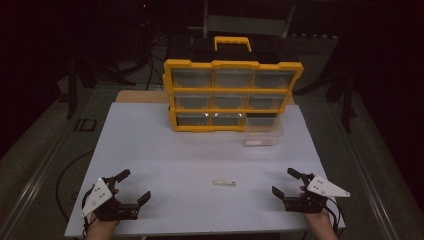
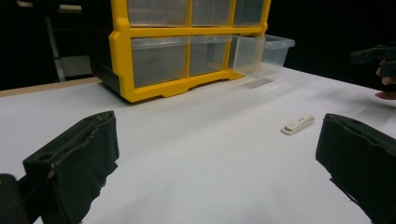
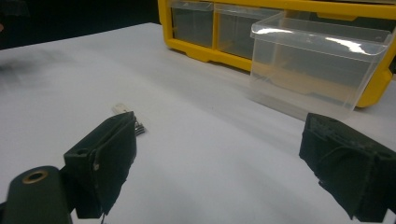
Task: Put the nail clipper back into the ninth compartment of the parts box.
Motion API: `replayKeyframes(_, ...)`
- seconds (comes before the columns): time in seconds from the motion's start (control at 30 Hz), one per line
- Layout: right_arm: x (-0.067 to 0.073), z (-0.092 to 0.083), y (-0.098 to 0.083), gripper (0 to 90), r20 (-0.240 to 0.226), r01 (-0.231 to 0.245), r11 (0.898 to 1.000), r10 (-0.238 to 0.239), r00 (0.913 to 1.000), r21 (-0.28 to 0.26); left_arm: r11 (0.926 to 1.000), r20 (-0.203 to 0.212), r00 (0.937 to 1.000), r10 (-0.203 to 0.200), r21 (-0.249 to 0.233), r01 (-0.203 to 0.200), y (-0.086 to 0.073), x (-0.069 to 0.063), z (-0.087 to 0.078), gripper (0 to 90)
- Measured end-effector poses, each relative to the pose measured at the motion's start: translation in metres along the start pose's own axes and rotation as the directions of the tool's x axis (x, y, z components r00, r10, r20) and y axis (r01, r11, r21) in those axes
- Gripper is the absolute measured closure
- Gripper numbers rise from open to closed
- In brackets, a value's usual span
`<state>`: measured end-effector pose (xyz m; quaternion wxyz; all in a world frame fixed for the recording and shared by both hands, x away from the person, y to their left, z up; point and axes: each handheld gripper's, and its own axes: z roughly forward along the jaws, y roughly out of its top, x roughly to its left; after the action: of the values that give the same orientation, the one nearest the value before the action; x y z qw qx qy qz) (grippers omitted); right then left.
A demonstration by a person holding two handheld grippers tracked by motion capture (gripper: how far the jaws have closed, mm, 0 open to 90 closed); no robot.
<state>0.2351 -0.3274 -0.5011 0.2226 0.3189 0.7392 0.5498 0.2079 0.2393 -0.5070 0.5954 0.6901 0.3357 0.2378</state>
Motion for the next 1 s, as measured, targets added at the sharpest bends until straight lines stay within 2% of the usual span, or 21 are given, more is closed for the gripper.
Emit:
replayKeyframes(0.17,-0.0015,-0.0005,-0.0014,11.2,0.007,0.000,1.000,0.000,1.0000,0.010,1.0000,0.000,1.0000,0.001,0.006,-0.001,0.0003,-0.0005,0.0004,0.4)
replayKeyframes(0.37,0.0003,0.0015,-0.0024,11.2,0.005,0.021,0.999,-0.022,0.9998,0.041,0.9999,0.002,1.0000,-0.007,0.007,0.007,-0.0009,0.0000,-0.0001,0.4)
replayKeyframes(0.53,0.0032,0.0015,-0.0018,11.2,0.003,0.033,0.998,-0.033,0.9994,0.045,0.9998,-0.001,0.9998,-0.019,-0.008,0.019,-0.0005,0.0006,-0.0028,0.5)
replayKeyframes(0.8,0.0036,0.0004,-0.0007,11.2,0.015,0.023,0.998,-0.023,0.9996,0.057,0.9993,-0.003,0.9996,-0.030,-0.023,0.029,0.0004,0.0011,-0.0057,0.5)
replayKeyframes(0.9,0.0028,-0.0010,0.0014,11.2,0.004,0.012,0.998,-0.013,0.9999,0.058,0.9990,-0.001,0.9995,-0.031,-0.032,0.031,0.0011,0.0003,-0.0060,0.5)
replayKeyframes(0.97,0.0017,-0.0033,0.0048,11.2,-0.018,-0.014,0.999,0.015,0.9997,0.048,0.9994,-0.004,0.9998,-0.021,-0.028,0.021,0.0013,-0.0001,-0.0058,0.4)
replayKeyframes(1.0,0.0014,-0.0045,0.0073,11.2,-0.015,-0.010,0.999,0.011,0.9998,0.048,0.9994,-0.004,0.9997,-0.023,-0.028,0.022,0.0014,-0.0002,-0.0056,0.4)
